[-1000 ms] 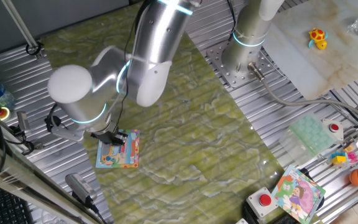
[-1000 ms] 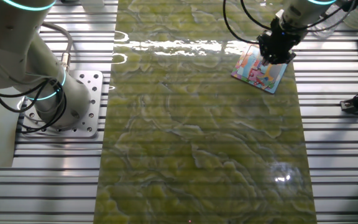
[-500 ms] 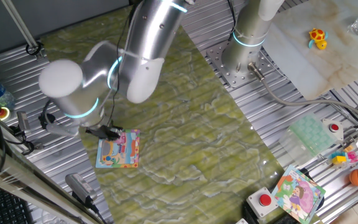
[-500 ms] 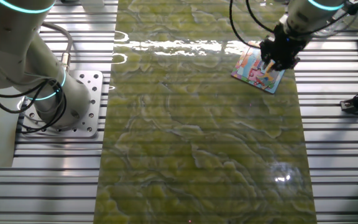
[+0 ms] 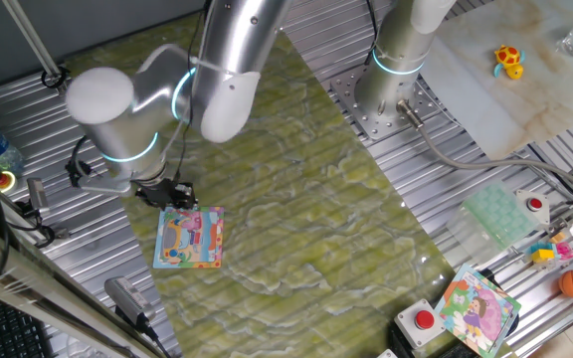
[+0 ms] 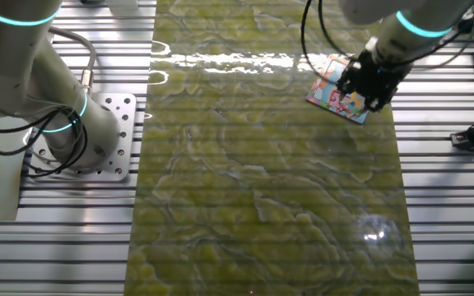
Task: Assemble one piece of a puzzle
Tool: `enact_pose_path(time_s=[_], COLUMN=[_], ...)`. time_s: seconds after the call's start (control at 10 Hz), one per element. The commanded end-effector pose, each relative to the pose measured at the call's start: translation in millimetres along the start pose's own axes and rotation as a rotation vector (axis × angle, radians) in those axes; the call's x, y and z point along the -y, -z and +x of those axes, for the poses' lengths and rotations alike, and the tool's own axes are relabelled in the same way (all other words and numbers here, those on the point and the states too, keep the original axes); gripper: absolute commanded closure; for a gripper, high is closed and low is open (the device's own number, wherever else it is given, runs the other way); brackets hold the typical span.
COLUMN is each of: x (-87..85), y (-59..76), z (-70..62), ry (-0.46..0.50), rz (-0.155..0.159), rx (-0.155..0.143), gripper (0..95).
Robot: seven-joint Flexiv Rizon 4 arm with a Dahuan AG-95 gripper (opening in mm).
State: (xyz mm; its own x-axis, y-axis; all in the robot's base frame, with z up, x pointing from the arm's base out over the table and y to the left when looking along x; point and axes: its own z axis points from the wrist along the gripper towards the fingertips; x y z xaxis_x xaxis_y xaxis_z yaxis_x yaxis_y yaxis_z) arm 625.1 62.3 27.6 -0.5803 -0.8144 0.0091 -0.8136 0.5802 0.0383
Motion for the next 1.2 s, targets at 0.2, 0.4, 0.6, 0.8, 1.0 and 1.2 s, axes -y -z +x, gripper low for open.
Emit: enact_pose_path(time_s=[0.2,0.4,0.6,0.8,1.0,1.2], x=[-3.4,-4.4,-7.1,-7.4,-8.4,-8.0], y=[-1.5,-6.5,-13.5,-13.9,-16.9,-20.8], z=[3.0,1.2,-3.9,-3.4,-3.7,-3.6], ry=[-0.045,-0.069,-0.082,-0.075,-0.086,-0.091], rz=[0.003,0.007,0.015,0.015,0.017,0.022], rx=[0.002,0.008,0.016,0.014,0.014,0.021], gripper=[19.0,19.0,19.0,19.0,19.0,19.0])
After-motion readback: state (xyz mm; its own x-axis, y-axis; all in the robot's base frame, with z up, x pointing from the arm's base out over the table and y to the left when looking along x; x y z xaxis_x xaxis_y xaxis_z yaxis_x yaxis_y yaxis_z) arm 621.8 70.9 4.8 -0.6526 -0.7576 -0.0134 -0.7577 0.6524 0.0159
